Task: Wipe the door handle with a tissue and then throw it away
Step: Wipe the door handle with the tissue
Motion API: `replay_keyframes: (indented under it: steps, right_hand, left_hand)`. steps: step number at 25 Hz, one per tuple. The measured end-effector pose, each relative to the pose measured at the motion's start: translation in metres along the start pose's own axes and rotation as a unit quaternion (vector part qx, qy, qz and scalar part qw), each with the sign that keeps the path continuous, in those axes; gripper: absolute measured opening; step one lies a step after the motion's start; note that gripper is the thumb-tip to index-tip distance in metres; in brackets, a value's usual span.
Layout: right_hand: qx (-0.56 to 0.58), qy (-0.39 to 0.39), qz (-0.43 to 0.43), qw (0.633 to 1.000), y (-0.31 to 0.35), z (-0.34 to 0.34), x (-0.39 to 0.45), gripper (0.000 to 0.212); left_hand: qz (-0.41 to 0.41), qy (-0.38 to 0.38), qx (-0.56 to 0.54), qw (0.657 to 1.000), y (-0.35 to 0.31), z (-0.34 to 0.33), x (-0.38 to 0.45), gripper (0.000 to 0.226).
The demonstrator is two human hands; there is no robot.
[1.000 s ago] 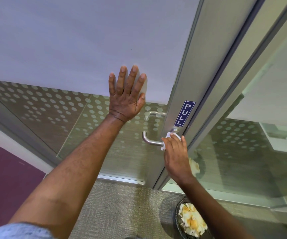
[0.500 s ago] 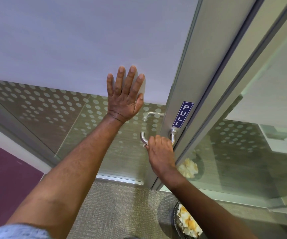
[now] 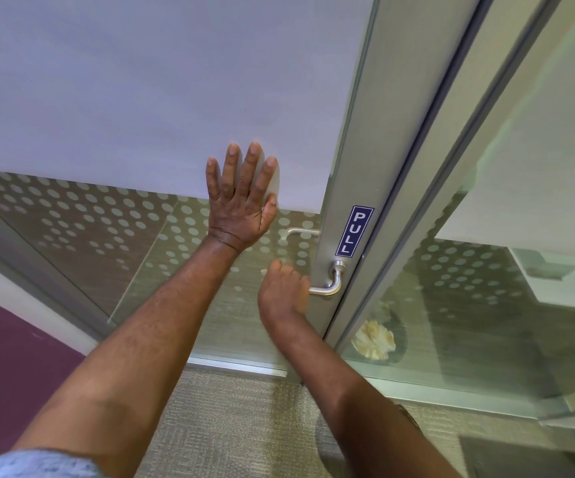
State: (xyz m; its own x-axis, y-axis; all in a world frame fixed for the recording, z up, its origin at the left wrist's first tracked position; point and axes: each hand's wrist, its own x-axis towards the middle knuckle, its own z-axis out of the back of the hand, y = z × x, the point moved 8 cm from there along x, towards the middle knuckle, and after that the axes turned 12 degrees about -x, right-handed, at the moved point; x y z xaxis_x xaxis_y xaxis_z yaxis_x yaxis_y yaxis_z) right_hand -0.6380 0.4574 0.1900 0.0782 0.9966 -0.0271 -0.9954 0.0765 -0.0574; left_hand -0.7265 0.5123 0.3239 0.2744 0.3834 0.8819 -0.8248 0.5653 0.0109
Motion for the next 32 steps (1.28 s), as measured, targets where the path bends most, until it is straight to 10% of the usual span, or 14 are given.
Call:
replay_keyframes:
  steps: [5, 13, 23, 26, 30, 32]
  right_hand:
    - [-0.049, -0.246, 0.203, 0.947, -0.03, -0.006, -0.046, 0.066]
    - [-0.097, -0.256, 0.295, 0.915, -0.108, -0.015, -0.041, 0.062]
    - [0.252, -0.183, 0.065, 0.948, -0.12, -0.018, -0.051, 0.061]
    - [0.447, -0.159, -0.053, 0.879, -0.153, -0.025, -0.049, 0.047]
    - [0.718, 0.006, -0.212, 0.663, -0.199, -0.07, -0.054, 0.041]
    - [0.746, 0.052, -0.242, 0.619, -0.221, -0.089, -0.07, 0.041]
  left_hand:
    - [0.006, 0.018, -0.007, 1.0, -0.001, -0.001, -0.004, 0.072]
    - [0.04, 0.06, -0.014, 0.997, -0.007, 0.002, -0.002, 0.079]
    - [0.099, 0.102, -0.008, 0.99, -0.018, 0.008, -0.004, 0.082]
    - [0.132, 0.11, -0.015, 0.985, -0.024, 0.008, -0.006, 0.078]
    - [0.16, 0.107, -0.016, 0.981, -0.037, 0.007, -0.009, 0.076]
    - [0.17, 0.103, -0.016, 0.98, -0.042, 0.006, -0.012, 0.075]
